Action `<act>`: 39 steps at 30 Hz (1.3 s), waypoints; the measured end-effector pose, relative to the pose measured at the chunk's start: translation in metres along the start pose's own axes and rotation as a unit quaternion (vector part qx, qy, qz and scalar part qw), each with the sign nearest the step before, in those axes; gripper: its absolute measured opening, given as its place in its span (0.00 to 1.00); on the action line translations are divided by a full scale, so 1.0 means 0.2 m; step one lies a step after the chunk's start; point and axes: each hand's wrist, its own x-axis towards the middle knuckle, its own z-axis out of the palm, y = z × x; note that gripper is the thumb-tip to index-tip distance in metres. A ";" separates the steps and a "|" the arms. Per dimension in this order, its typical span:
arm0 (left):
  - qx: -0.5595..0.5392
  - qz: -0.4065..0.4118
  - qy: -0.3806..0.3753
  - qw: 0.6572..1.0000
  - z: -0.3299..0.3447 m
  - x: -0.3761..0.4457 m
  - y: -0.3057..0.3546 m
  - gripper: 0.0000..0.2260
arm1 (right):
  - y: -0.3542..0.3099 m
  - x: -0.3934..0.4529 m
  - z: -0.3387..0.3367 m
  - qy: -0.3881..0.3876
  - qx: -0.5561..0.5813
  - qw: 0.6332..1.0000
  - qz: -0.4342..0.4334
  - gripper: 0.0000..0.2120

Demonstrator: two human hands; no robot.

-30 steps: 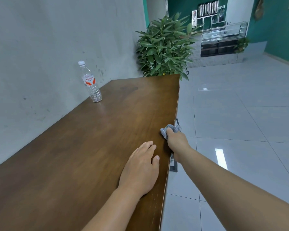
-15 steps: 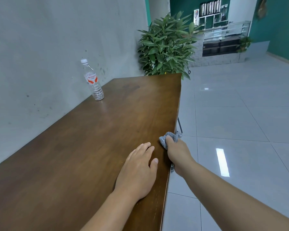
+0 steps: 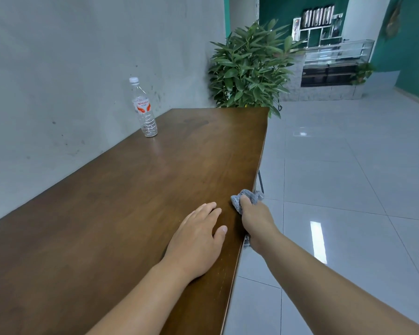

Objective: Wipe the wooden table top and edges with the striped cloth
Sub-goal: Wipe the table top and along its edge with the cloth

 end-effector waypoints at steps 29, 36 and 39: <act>-0.017 0.005 0.031 0.999 -0.03 -0.16 -0.03 0.23 | 0.10 -0.15 0.01 -0.005 -0.002 1.000 0.007 0.22; -0.016 0.003 0.048 0.999 -0.02 -0.16 -0.02 0.22 | -0.05 -0.03 0.01 0.024 -0.011 0.999 -0.018 0.25; -0.011 0.006 0.048 0.999 -0.02 -0.16 -0.01 0.22 | -0.07 -0.05 0.00 0.022 0.004 1.000 -0.009 0.26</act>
